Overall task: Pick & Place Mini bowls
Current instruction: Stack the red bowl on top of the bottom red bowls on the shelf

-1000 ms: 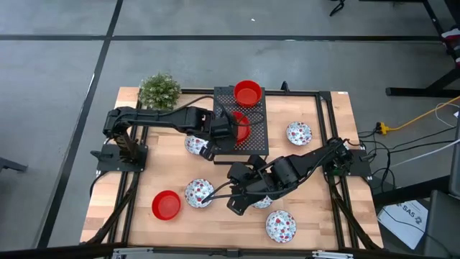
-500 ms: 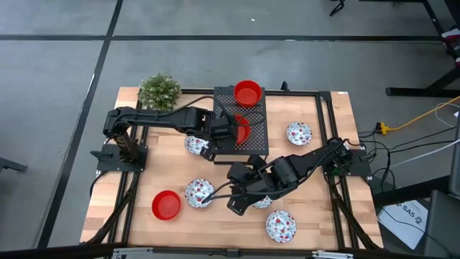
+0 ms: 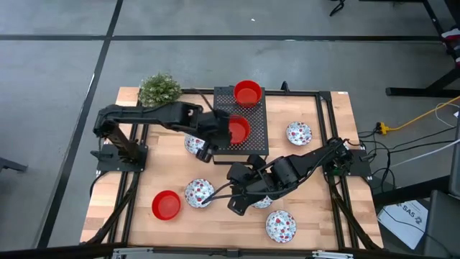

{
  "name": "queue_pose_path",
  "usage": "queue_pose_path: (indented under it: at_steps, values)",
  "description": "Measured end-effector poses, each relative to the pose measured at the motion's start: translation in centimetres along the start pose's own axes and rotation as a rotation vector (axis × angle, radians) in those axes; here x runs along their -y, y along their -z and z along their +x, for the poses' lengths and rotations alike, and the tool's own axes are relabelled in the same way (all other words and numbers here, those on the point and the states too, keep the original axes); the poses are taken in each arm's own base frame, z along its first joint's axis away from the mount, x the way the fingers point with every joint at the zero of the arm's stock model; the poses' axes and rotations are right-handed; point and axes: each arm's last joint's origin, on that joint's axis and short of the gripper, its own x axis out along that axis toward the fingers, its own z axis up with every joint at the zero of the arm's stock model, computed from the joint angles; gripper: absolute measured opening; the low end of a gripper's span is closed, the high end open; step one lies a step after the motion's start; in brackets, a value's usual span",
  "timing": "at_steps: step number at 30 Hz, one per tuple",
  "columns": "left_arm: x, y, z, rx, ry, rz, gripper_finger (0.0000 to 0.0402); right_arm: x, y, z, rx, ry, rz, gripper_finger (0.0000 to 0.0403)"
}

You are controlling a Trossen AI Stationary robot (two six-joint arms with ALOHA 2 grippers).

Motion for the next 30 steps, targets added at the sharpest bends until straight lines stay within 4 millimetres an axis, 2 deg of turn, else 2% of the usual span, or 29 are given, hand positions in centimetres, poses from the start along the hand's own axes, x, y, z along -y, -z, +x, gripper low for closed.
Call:
queue_pose_path:
  at_steps: [5,12,23,30]
  values:
    - [0.3,0.6,-2.7,0.053,0.021,-0.078,0.0087,0.0,0.0,0.0,0.005,0.005,-0.007,0.0116]
    - [2.1,1.8,-5.3,-0.004,0.084,-0.170,0.0087,0.0,0.0,0.0,0.000,0.000,-0.006,0.0116]
    - [7.3,2.6,-7.5,-0.191,0.192,-0.343,0.0083,-0.3,0.3,0.0,-0.110,-0.107,-0.003,0.0116]
    - [10.4,2.0,-8.2,-0.212,0.152,-0.382,0.0081,-0.4,0.4,-0.1,-0.146,-0.142,-0.003,0.0116]
